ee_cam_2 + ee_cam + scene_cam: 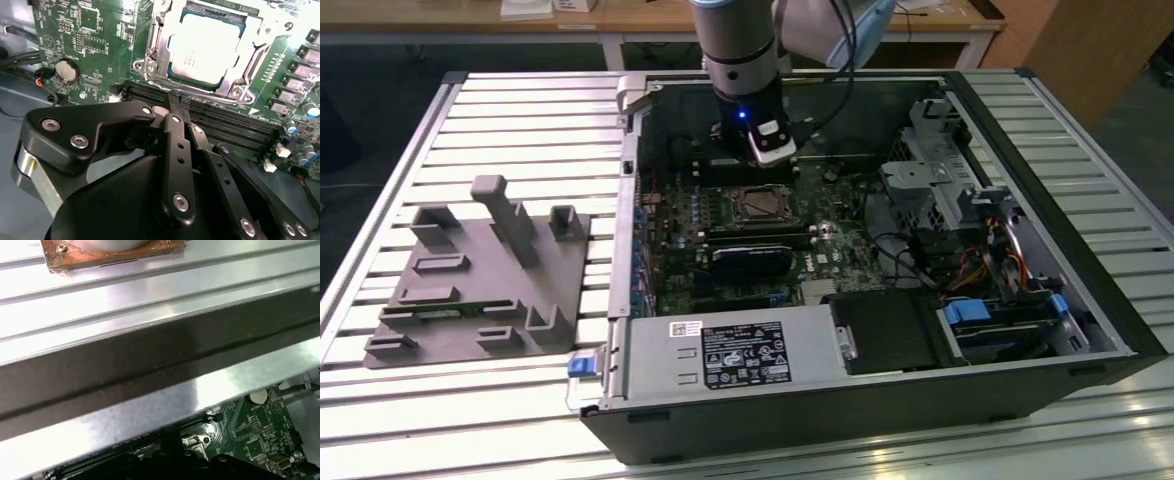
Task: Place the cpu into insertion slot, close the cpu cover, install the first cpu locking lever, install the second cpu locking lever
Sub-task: 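Install the first cpu locking lever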
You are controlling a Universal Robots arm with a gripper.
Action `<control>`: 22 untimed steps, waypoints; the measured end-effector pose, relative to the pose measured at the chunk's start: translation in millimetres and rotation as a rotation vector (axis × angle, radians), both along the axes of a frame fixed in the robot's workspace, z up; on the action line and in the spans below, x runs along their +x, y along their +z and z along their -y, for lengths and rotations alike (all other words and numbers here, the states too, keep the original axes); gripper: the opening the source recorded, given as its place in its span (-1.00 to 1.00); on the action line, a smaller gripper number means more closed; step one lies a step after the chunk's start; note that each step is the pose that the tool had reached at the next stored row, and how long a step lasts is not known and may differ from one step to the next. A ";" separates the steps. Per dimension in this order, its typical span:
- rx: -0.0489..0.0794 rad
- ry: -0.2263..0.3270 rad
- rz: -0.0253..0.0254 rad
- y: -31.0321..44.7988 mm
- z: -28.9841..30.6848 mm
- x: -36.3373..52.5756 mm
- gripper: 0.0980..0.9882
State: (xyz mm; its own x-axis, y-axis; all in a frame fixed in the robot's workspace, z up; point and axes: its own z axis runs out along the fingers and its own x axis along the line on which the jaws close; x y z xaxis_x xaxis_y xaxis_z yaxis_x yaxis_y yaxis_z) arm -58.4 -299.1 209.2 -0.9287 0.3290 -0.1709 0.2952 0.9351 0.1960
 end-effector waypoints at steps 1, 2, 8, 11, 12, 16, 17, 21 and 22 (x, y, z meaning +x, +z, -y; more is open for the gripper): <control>0.000 0.000 -0.0001 1.9 0.0 0.0 -0.98; 0.000 0.000 -0.0001 3.4 0.0 0.0 -0.98; 0.000 0.000 0.0001 5.7 0.0 0.0 -0.98; -0.002 0.000 -0.0011 5.8 -0.1 0.0 -0.98; -0.008 0.000 -0.0023 5.7 -0.2 0.0 -0.98; -0.048 0.000 -0.0062 4.9 -0.2 1.5 -0.98; -0.059 0.000 -0.0079 4.9 -0.2 2.3 -0.98; -0.100 0.000 -0.0250 4.8 -0.2 7.9 -0.98; -0.111 0.000 -0.0304 4.8 -0.2 9.4 -0.98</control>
State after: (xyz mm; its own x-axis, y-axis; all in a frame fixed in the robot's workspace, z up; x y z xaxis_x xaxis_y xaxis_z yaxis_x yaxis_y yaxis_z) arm -49.0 -298.9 214.0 -0.9341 0.3094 -0.1779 0.2991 0.9506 0.0825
